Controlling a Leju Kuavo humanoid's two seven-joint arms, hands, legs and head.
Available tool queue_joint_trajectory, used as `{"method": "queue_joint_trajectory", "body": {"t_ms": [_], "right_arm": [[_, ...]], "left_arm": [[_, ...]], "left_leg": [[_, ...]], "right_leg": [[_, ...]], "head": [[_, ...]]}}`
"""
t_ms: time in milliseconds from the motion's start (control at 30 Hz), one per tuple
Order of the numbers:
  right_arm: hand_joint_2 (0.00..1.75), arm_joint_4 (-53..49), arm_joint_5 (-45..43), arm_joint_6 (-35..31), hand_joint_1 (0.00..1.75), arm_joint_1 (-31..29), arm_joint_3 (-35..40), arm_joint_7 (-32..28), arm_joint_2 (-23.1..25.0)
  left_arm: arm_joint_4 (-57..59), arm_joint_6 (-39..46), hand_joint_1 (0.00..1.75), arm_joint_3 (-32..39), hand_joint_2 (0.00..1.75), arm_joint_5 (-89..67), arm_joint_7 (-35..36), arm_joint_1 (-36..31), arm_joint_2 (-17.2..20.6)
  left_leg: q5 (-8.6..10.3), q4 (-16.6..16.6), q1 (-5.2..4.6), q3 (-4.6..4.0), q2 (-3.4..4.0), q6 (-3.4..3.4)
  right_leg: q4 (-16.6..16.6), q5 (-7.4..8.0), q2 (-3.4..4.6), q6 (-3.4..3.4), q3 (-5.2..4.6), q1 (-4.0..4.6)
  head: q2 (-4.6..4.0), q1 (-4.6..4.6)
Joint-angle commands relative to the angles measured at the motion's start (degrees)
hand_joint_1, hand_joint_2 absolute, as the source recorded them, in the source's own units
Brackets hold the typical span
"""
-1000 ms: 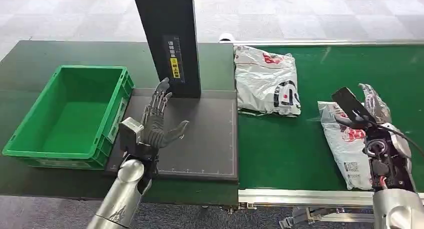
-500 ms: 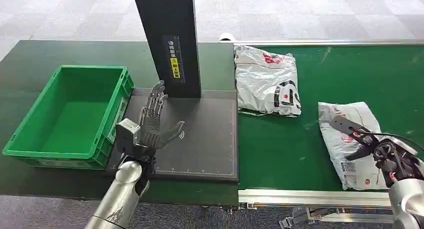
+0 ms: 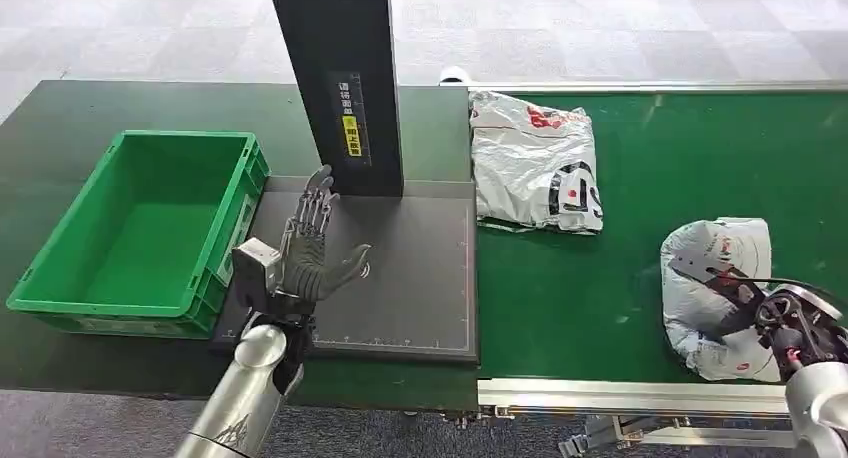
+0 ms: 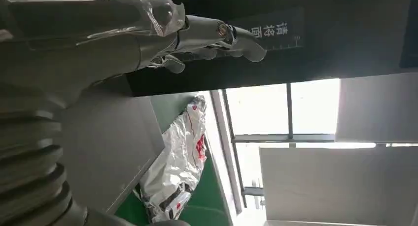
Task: Moved the parcel from conveyor to table for the left to box.
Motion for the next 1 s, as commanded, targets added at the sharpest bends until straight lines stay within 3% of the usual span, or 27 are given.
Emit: {"method": "queue_joint_trajectory", "body": {"t_ms": [33, 233, 433, 467, 533, 600, 733, 767, 833, 867, 1000], "right_arm": [[1.75, 3.13, -0.26, -1.29, 1.75, -1.57, -1.68, -5.74, 3.87], [1.75, 1.30, 0.00, -8.35, 1.75, -5.57, -1.26, -14.94, 6.54], [1.75, -0.60, 2.16, -15.23, 1.75, -6.55, 1.57, -23.56, 7.13], [1.75, -2.58, 2.47, -19.78, 1.75, -6.51, 2.50, -28.10, 7.35], [1.75, -3.59, 2.54, -22.02, 1.75, -7.10, 3.14, -29.75, 7.75], [1.75, -8.09, 1.04, -28.63, 1.75, -5.71, 3.09, -34.84, 8.54], [1.75, -8.74, 0.84, -28.59, 1.75, -5.20, 3.25, -34.58, 8.48], [1.75, -12.71, 1.16, -36.11, 1.75, -3.42, 3.77, -37.31, 8.61], [1.75, -19.81, 0.05, -39.86, 1.75, -0.29, 3.99, -38.96, 9.38], [1.75, -24.18, -0.11, -39.81, 1.75, 1.74, 4.52, -37.94, 9.60], [1.75, -25.00, -0.05, -39.71, 1.75, 2.21, 4.68, -37.44, 9.56]], "left_arm": [[2.24, 2.90, 0.00, -0.84, 1.75, -0.28, 0.04, -0.47, 1.62], [-1.98, 3.48, 0.00, -0.14, 1.75, 1.33, -0.04, 1.60, 3.01], [-2.32, 1.20, 0.00, -0.40, 1.75, 4.70, -0.61, 2.33, 3.36], [-2.44, 1.92, 0.00, -0.16, 1.75, 5.09, -1.18, 2.65, 3.12], [-2.52, 1.95, 0.00, -0.30, 1.75, 5.31, -1.36, 2.80, 3.08], [-2.43, 2.34, 0.00, -0.39, 1.75, 5.52, -1.85, 2.85, 2.88], [-2.20, 2.40, 0.00, -0.45, 1.75, 5.55, -1.94, 2.72, 2.85], [-1.76, 2.32, 0.00, -0.73, 1.75, 5.70, -2.13, 2.50, 2.85], [-0.31, 2.13, 0.00, -1.46, 1.75, 6.22, -2.70, 1.57, 2.88], [0.48, 2.23, 0.00, -1.71, 1.75, 6.52, -3.00, 1.13, 2.73], [0.63, 2.27, 0.00, -1.75, 1.75, 6.56, -3.07, 1.03, 2.72]], "left_leg": [[-0.04, -0.07, 0.04, 0.17, 0.12, -0.02], [-0.09, -0.07, 0.01, 0.26, 0.42, -0.03], [-0.05, -0.05, -0.02, 0.15, 0.27, -0.01], [-0.08, -0.04, -0.02, 0.20, 0.33, -0.01], [-0.11, -0.01, -0.04, 0.18, 0.38, -0.01], [-0.11, 0.01, -0.05, 0.11, 0.39, 0.00], [-0.13, -0.03, -0.02, 0.17, 0.34, -0.02], [-0.07, -0.03, -0.01, 0.06, 0.20, -0.02], [-0.04, -0.04, -0.01, 0.03, 0.13, -0.01], [-0.07, -0.06, 0.01, 0.12, 0.19, -0.02], [-0.08, -0.04, 0.00, 0.04, 0.17, -0.01]], "right_leg": [[-0.09, 0.02, 0.14, -0.05, 0.15, 0.05], [-0.04, 0.05, 0.46, -0.09, 0.12, 0.01], [0.02, 0.02, 0.31, -0.05, 0.05, -0.01], [0.03, 0.01, 0.38, -0.07, 0.07, -0.01], [0.05, 0.00, 0.43, -0.07, 0.04, -0.03], [0.07, 0.01, 0.44, -0.06, -0.01, -0.04], [0.04, -0.02, 0.39, -0.10, 0.06, -0.01], [0.02, 0.00, 0.25, -0.07, -0.03, 0.00], [0.02, 0.00, 0.17, -0.06, -0.04, -0.01], [-0.02, 0.00, 0.23, -0.09, 0.03, 0.02], [0.00, -0.02, 0.22, -0.06, -0.04, 0.01]], "head": [[0.00, -0.02], [-0.02, 0.00], [0.00, 0.00], [0.00, -0.02], [0.00, 0.00], [0.00, -0.02], [-0.02, -0.04], [0.00, 0.00], [0.00, 0.00], [0.00, -0.02], [0.00, -0.02]]}}
